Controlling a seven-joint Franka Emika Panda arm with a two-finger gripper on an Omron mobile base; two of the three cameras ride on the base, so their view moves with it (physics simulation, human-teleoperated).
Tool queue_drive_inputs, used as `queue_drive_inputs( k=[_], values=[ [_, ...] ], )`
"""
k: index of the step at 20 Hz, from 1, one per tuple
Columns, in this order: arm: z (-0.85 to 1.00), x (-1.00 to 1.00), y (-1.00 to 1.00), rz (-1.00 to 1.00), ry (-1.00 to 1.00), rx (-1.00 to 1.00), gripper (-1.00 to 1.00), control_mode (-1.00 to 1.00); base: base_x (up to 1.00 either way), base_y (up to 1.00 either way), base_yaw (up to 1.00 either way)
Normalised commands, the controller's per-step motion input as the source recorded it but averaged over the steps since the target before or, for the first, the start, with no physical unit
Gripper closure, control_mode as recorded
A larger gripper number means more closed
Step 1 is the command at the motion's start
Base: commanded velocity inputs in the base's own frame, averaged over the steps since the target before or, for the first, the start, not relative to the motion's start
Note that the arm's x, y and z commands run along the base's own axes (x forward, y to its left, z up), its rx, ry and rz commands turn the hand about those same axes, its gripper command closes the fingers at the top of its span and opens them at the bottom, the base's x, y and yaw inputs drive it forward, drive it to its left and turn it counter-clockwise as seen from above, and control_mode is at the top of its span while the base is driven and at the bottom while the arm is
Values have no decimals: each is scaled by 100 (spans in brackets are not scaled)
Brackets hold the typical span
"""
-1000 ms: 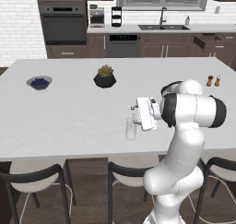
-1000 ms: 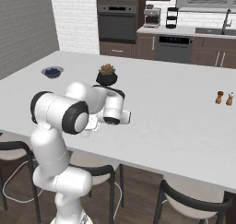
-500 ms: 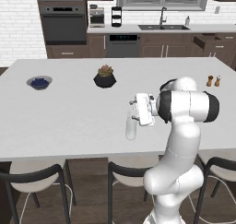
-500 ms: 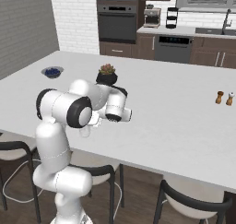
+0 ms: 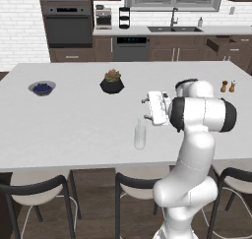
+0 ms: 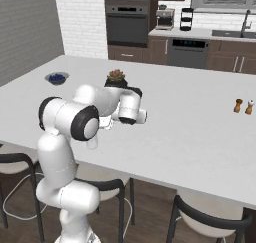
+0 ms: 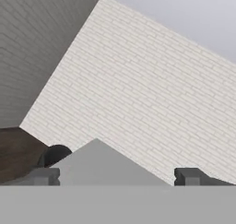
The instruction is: Take a straw from the drawer in front and place it inside the glass cup on the dining counter.
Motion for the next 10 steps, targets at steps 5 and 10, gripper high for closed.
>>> queue_drive_inputs(
  k=[5,10],
  values=[
    [29,-68,-42,4,-22,-70,-100,-100,0,0,0],
    [-12,-100,-18,10,-45,-100,-100,-100,0,0,0]
  ],
)
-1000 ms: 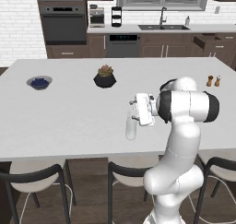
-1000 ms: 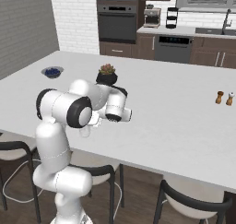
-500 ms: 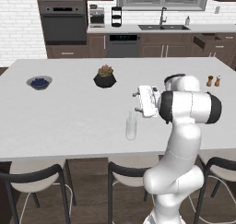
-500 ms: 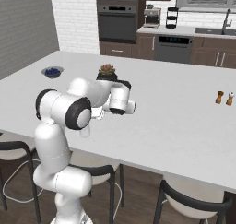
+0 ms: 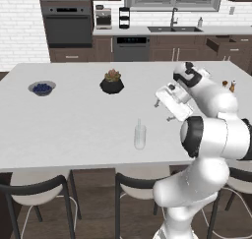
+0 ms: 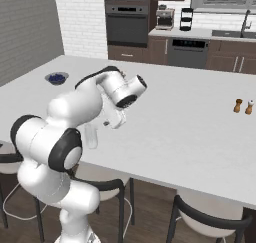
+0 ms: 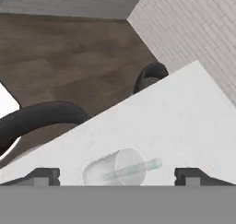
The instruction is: Take a straw from the drawer in front and place it inside the glass cup on the dining counter.
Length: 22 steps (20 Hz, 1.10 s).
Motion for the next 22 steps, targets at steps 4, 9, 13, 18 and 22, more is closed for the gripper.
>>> queue_drive_inputs(
  k=[4,9,13,18,22],
  values=[
    [-14,-100,0,10,-52,-100,-100,-100,0,0,0],
    [-24,-100,3,16,-64,-77,-100,-100,0,0,0],
    [-31,-72,0,12,-66,-15,-100,-100,0,0,0],
    [-41,-19,-1,5,-54,4,-100,-100,0,0,0],
    [-35,-1,0,2,-24,3,-100,-100,0,0,0]
  ],
)
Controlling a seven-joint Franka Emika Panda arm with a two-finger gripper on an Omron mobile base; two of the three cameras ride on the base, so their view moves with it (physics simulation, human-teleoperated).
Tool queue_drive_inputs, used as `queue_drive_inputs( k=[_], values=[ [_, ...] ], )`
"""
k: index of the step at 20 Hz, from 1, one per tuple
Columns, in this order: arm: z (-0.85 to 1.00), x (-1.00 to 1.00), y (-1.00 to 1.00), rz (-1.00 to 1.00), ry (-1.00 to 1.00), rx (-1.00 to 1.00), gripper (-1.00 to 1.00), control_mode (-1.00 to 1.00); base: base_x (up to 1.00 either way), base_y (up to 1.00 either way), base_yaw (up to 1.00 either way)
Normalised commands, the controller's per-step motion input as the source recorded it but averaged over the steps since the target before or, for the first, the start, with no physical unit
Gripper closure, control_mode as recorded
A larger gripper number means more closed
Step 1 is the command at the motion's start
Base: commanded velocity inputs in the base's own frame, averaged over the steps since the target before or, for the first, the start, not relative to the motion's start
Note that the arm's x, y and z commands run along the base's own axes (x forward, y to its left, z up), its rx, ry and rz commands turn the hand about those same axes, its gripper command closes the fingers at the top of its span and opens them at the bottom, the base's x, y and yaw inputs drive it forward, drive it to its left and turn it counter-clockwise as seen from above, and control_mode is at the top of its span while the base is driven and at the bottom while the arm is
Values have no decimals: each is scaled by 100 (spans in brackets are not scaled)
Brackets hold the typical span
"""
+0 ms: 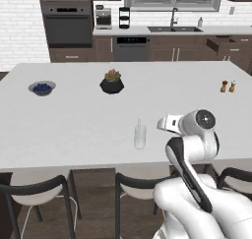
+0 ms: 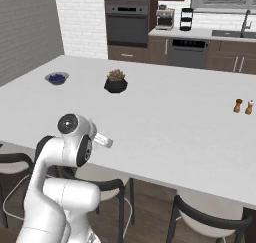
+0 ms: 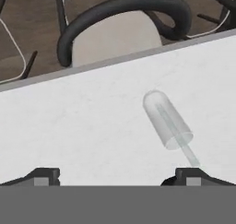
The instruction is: Take a straw from the drawer in front and place it inside the glass cup on the dining counter.
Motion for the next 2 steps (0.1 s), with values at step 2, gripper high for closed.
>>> queue_drive_inputs(
  k=[2],
  values=[
    [-26,0,8,0,-4,-1,-100,-100,0,0,0]
  ],
)
